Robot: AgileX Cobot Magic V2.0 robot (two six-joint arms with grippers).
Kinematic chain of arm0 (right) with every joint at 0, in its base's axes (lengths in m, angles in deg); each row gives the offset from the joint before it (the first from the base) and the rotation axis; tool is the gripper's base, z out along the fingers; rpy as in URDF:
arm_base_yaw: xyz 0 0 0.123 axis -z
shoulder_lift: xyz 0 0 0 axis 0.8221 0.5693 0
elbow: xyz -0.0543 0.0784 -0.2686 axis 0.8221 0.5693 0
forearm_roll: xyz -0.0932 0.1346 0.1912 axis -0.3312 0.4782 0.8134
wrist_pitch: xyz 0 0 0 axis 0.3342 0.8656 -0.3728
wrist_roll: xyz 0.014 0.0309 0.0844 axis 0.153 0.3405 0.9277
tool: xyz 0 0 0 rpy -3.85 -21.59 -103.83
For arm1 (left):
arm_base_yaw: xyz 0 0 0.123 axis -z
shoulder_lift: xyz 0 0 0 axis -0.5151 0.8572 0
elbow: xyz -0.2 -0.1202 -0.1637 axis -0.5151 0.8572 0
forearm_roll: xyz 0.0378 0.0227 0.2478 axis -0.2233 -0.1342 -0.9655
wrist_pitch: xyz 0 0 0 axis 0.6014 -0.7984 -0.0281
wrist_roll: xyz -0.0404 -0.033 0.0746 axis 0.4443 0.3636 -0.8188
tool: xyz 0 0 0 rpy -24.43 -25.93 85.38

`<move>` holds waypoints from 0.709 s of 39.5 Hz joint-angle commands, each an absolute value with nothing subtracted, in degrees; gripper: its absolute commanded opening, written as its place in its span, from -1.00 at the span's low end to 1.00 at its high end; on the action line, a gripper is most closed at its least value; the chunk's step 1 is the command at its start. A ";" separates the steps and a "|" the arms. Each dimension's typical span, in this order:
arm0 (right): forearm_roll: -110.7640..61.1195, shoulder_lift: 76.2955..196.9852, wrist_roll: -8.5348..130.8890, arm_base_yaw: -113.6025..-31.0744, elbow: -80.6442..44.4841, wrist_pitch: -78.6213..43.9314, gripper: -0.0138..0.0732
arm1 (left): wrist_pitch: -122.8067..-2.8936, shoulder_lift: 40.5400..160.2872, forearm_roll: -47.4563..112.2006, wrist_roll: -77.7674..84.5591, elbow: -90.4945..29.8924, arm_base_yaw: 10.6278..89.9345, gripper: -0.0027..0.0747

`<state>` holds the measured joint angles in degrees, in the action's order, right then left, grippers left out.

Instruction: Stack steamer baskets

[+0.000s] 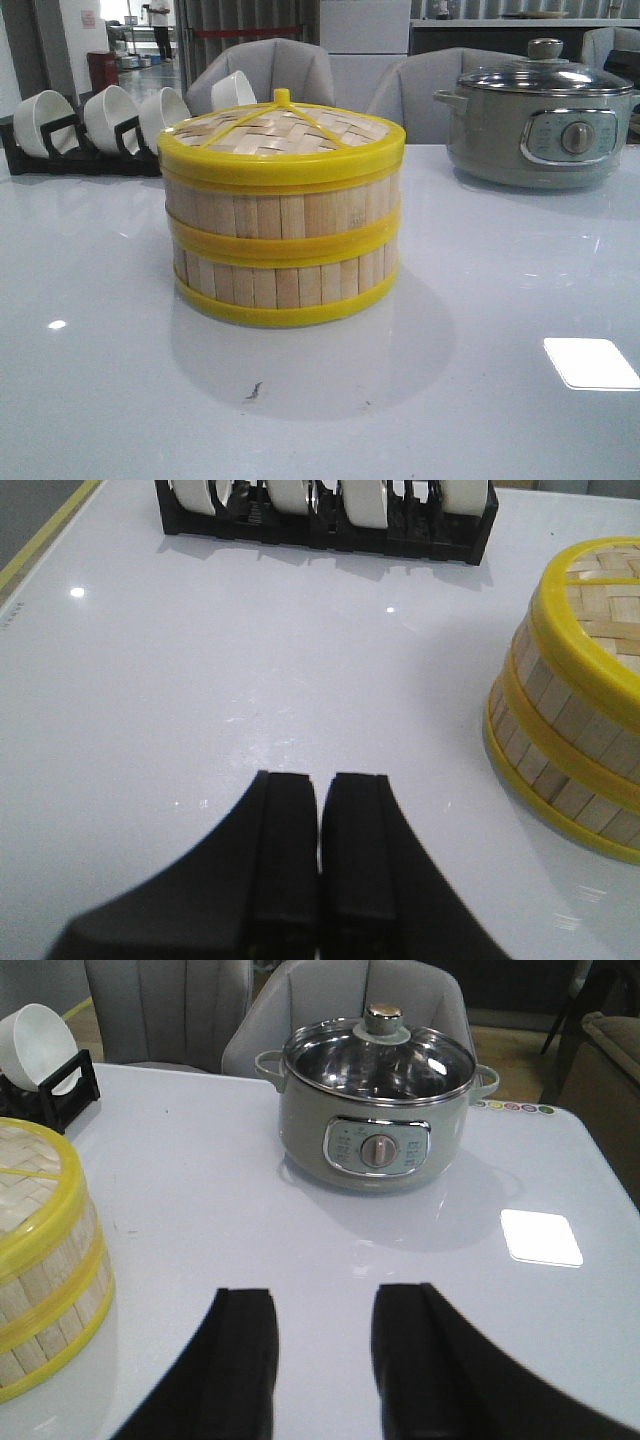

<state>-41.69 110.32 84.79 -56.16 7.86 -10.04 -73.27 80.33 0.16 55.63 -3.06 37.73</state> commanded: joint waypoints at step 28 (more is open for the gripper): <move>-42.08 95.66 84.66 -55.14 23.16 -22.14 -0.25 | -68.82 80.06 0.00 56.35 -4.67 38.20 -0.72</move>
